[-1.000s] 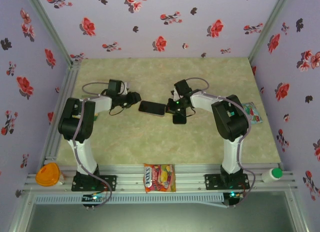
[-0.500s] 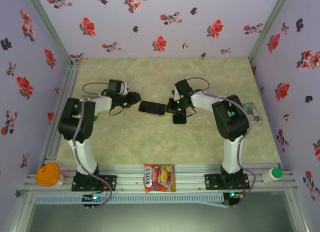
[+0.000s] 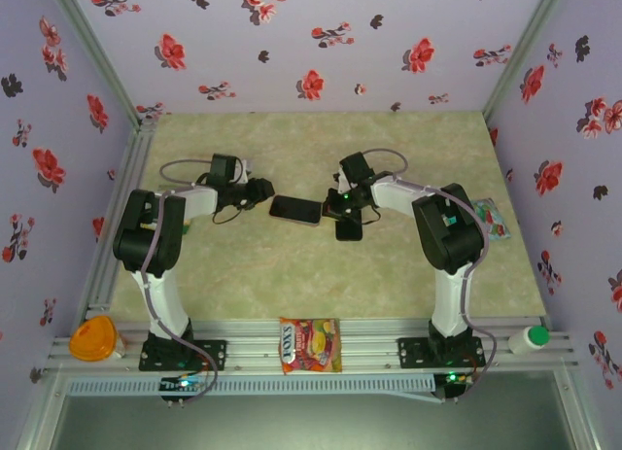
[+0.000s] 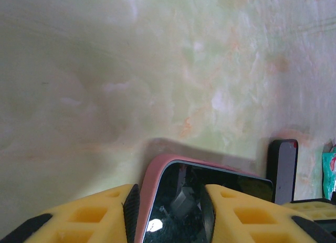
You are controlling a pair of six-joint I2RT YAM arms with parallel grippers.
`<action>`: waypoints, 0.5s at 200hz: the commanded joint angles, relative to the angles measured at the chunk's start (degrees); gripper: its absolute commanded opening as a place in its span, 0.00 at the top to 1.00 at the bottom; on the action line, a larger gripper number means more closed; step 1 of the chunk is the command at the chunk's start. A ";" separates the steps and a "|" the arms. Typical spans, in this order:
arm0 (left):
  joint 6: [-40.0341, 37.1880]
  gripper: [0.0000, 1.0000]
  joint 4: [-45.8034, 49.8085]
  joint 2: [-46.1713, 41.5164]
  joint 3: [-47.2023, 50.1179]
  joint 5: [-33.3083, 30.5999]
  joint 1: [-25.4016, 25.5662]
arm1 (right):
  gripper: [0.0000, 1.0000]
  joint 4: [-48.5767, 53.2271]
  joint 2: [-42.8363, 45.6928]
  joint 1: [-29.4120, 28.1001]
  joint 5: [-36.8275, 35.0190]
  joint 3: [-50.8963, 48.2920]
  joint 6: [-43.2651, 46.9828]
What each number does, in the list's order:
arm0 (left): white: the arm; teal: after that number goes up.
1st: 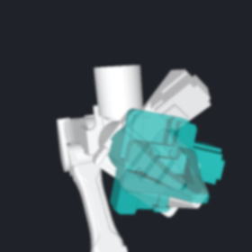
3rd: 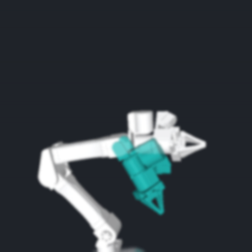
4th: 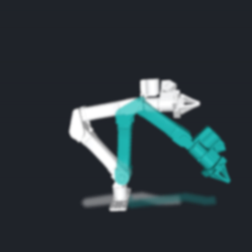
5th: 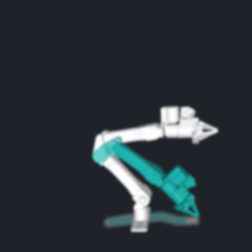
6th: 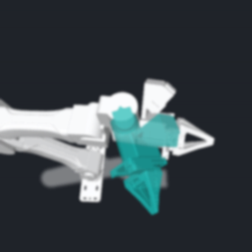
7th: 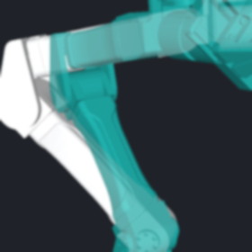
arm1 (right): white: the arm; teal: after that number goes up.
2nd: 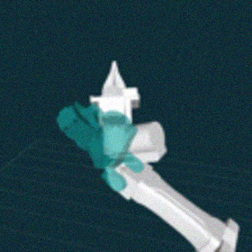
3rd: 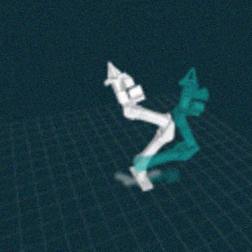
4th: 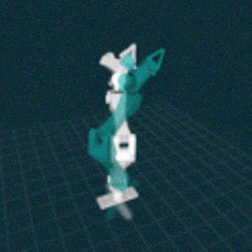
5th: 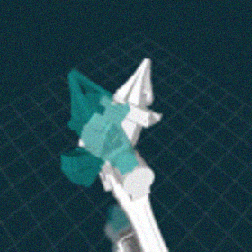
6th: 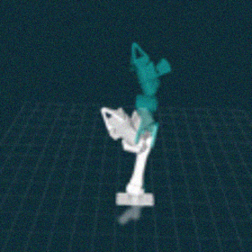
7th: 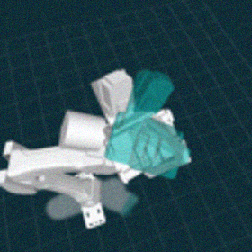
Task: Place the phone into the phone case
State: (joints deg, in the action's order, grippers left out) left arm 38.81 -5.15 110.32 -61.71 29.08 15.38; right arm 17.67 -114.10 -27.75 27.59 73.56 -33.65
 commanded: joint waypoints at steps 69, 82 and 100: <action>-0.41 0.60 -0.24 0.86 0.37 -0.52 0.35 | 0.94 -0.89 -1.25 0.24 1.70 2.27 -1.61; -0.43 0.60 -0.22 0.87 0.28 -0.52 0.33 | 0.94 -0.91 -1.51 0.24 1.68 2.37 -1.62; -0.53 0.60 -0.21 0.93 0.28 -0.51 0.35 | 0.94 -0.91 -1.88 0.24 1.93 2.51 -1.70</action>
State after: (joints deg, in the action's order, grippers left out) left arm 38.81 -5.15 110.32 -61.71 29.08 15.38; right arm 17.28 -114.45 -27.75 28.58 74.65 -34.54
